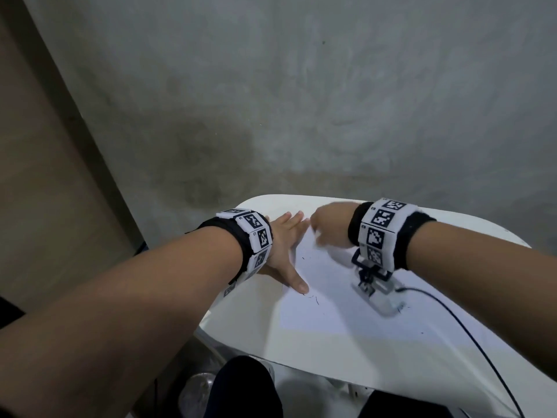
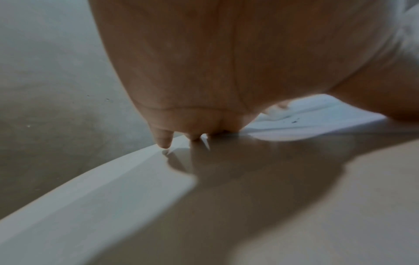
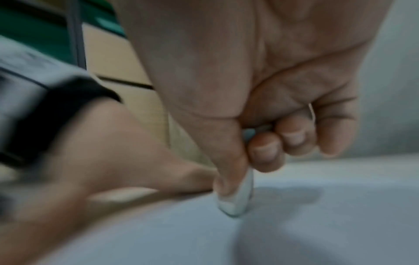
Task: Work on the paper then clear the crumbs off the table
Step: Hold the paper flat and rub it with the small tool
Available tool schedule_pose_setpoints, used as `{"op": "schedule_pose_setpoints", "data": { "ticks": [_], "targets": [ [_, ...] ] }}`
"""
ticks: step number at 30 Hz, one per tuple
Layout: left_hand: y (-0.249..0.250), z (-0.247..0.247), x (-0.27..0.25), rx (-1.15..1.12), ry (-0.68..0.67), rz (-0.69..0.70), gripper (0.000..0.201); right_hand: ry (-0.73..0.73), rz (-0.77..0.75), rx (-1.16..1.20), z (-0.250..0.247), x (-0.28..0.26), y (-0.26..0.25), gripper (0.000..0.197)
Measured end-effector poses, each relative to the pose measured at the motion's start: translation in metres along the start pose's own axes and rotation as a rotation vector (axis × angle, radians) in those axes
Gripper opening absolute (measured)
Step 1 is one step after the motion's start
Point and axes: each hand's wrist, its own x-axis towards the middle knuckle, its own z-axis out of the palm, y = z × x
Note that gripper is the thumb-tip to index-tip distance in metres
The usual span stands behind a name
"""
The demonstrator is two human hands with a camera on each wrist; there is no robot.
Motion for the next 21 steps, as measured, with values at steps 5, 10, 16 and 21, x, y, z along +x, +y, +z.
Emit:
{"op": "schedule_pose_setpoints", "data": {
  "ticks": [5, 10, 16, 21],
  "targets": [
    [0.0, 0.002, 0.0, -0.004, 0.004, -0.009, 0.139, -0.006, 0.008, -0.023, -0.003, -0.005, -0.009, 0.017],
    [-0.003, 0.001, 0.001, -0.017, -0.008, 0.009, 0.141, -0.008, 0.045, -0.015, -0.003, 0.006, 0.008, 0.025],
    [-0.002, -0.002, -0.004, 0.018, -0.004, 0.007, 0.136, 0.022, 0.154, -0.045, 0.0, 0.02, 0.018, 0.031],
    [-0.014, -0.003, -0.005, -0.014, 0.02, -0.03, 0.131, 0.016, 0.143, 0.059, 0.003, 0.018, 0.023, 0.019]
  ]
}}
